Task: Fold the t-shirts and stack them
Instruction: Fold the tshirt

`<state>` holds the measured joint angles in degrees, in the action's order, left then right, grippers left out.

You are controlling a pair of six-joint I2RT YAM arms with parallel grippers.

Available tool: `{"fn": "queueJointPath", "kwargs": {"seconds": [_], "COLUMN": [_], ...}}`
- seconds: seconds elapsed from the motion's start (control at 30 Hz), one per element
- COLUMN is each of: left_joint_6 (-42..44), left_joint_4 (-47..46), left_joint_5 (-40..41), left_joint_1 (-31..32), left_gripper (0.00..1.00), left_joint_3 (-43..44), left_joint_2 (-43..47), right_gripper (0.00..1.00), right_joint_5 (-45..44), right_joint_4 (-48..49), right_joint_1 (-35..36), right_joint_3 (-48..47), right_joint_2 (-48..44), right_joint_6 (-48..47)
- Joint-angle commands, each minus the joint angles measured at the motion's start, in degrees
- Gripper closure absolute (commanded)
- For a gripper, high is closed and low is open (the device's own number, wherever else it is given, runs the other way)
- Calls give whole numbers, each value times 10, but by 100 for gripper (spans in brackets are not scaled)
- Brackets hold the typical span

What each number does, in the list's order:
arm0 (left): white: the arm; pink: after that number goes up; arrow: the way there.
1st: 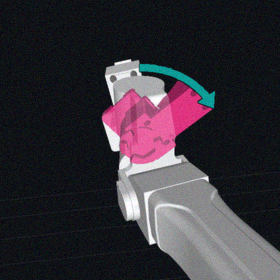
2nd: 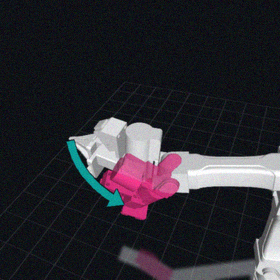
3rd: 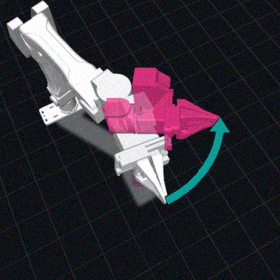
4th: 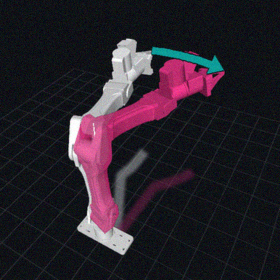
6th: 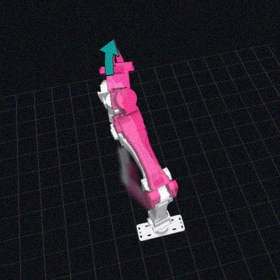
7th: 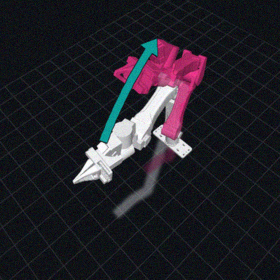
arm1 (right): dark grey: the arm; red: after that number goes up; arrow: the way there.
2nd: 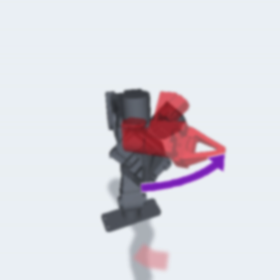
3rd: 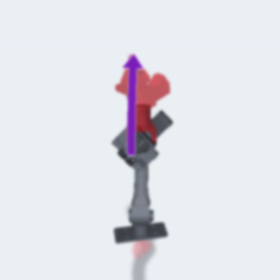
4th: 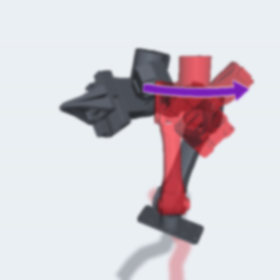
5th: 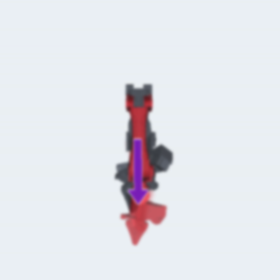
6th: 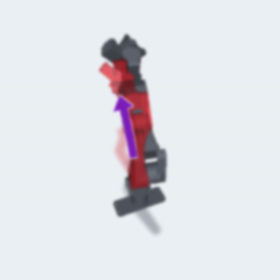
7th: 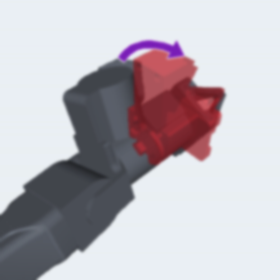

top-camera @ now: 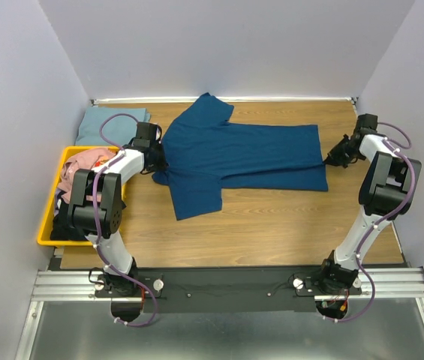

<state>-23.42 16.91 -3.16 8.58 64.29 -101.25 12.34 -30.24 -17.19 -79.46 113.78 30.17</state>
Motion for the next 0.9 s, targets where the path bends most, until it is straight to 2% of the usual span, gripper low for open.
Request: {"fn": "queueJointPath", "kwargs": {"seconds": [0.0, 0.33, 0.5, 0.67, 0.87], "left_joint_6": [-1, -18, -15, -14, -14], "left_joint_4": [-1, -21, -21, -14, 22], "left_joint_5": [27, 27, 27, 41, 40], "left_joint_1": [-8, -8, -8, -8, -8], "left_gripper": [100, 98, 99, 100, 100], "left_joint_3": [16, -22, -17, -17, -62], "left_joint_2": [7, 4, 11, 35, 132], "right_gripper": [99, 94, 94, 95, 95], "right_joint_5": [6, 8, -1, -17, -31], "right_joint_4": [17, 20, 21, 20, 15], "right_joint_1": [0, 8, 12, 12, 12], "right_joint_3": [-27, -33, -32, -22, 74], "right_joint_2": [0, 50, 40, -20, -147], "right_joint_6": [1, -6, -9, -9, -6]}}
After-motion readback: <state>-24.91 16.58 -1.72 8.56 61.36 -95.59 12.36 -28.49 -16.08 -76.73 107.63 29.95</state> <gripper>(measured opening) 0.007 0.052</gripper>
